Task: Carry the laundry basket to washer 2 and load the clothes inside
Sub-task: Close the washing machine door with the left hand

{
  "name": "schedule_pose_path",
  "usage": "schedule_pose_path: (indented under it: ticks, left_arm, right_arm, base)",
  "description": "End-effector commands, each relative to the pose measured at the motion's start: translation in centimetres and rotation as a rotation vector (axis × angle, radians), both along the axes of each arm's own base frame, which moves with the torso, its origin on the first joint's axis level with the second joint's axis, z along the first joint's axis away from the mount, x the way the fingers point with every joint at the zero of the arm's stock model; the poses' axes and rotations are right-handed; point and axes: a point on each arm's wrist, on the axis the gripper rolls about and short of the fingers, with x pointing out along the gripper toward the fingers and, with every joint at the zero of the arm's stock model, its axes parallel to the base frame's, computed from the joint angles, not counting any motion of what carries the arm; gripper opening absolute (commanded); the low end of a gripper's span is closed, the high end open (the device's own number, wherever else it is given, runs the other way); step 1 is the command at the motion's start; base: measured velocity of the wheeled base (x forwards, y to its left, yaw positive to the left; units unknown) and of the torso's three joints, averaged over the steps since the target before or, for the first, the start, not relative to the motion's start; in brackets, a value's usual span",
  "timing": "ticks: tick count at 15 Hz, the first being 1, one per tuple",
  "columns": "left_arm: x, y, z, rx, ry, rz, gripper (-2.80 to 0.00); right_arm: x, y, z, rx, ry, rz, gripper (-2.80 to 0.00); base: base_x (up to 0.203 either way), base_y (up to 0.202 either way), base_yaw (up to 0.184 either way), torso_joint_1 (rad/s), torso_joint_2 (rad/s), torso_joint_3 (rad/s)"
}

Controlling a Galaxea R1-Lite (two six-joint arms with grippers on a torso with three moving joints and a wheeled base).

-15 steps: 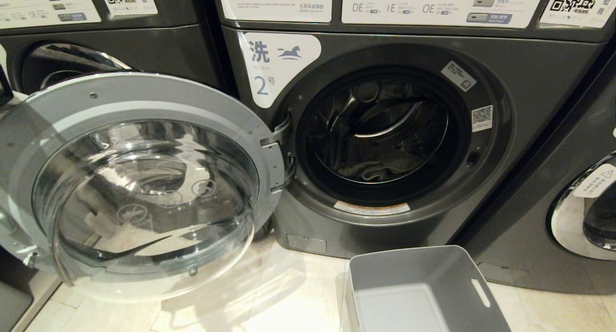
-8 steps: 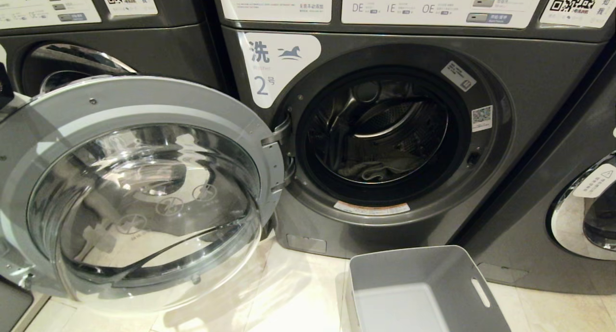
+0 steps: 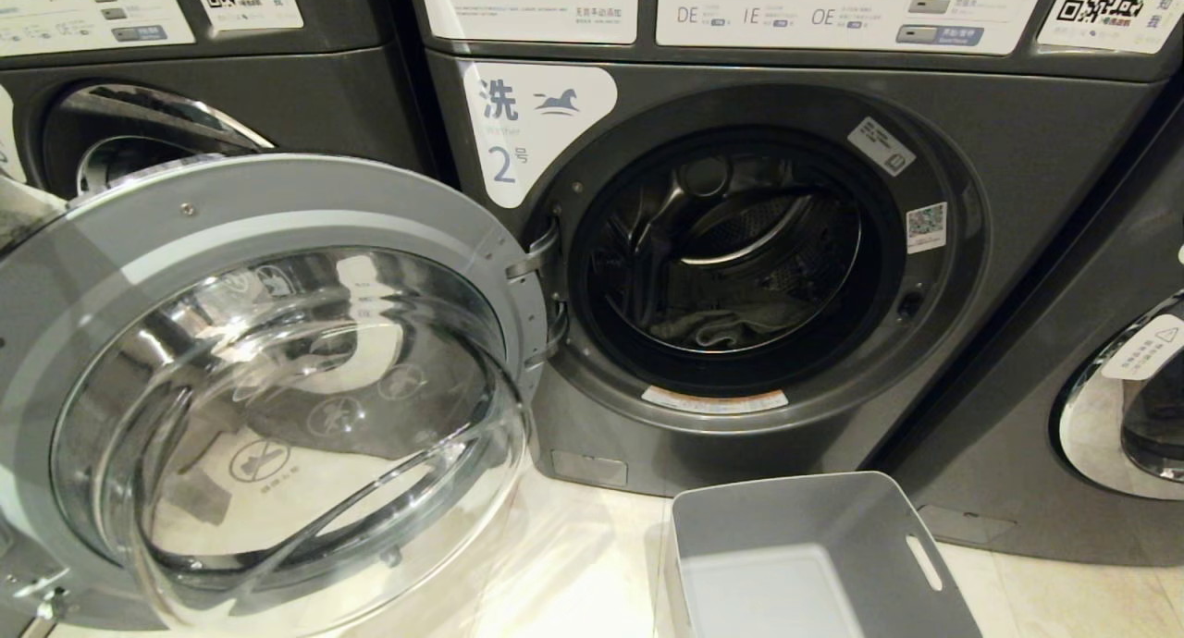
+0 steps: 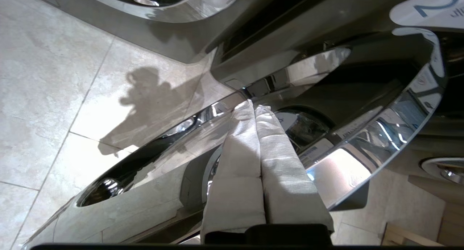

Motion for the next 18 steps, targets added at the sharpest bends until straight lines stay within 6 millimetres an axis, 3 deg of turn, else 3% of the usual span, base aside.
schedule_pose_path:
  ticks: [1,18]
  left_arm:
    - [-0.9,-0.6,0.5,-0.004,-0.014,-0.01,-2.8]
    - [-1.5,-5.4,-0.9,-0.113,0.1,-0.168,-2.8]
  right_arm:
    - [0.4,0.0,-1.1,-0.001,0.039,0.001,-2.8]
    - [0.4,0.0,-1.1,-0.001,0.039,0.001,-2.8]
  base:
    - [0.0,0.0,0.0,0.0,0.0,0.0]
    - [0.0,0.0,0.0,0.0,0.0,0.0]
